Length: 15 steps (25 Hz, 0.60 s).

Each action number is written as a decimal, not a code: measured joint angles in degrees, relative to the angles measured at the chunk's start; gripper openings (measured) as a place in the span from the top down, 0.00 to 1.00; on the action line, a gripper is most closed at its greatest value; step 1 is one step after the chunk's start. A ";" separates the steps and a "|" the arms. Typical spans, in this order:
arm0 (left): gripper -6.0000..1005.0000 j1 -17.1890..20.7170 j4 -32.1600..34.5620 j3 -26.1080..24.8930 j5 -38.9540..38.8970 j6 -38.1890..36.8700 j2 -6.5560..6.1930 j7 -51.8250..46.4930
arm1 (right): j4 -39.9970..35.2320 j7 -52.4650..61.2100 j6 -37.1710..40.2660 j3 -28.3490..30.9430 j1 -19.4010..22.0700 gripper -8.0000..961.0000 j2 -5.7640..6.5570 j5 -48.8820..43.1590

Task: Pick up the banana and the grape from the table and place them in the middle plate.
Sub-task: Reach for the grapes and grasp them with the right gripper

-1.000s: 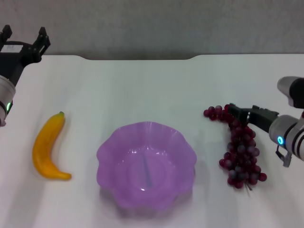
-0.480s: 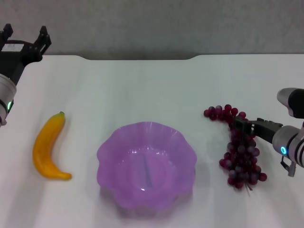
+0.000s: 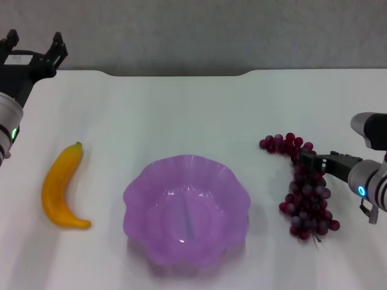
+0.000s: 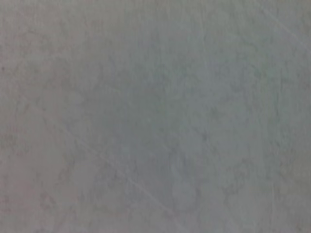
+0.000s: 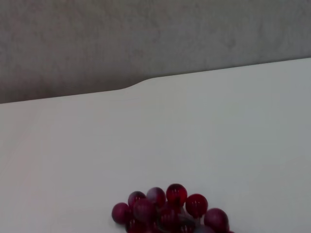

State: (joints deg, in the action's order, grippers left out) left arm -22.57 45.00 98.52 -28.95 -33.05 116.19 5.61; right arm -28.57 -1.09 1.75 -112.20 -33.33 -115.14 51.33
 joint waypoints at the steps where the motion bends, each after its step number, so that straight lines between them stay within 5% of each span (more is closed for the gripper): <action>1: 0.13 0.00 0.00 0.00 0.00 0.00 0.00 0.00 | 0.02 0.00 0.24 -0.24 -0.02 0.21 0.00 0.01; 15: 0.13 -0.59 0.14 0.37 -0.05 0.00 0.09 -0.16 | 3.83 2.12 1.65 -4.30 -2.30 0.21 -0.26 0.62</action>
State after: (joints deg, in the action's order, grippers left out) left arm -23.16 45.14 98.89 -29.00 -33.05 116.28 5.45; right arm -24.75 1.03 3.40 -116.50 -35.63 -115.40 51.95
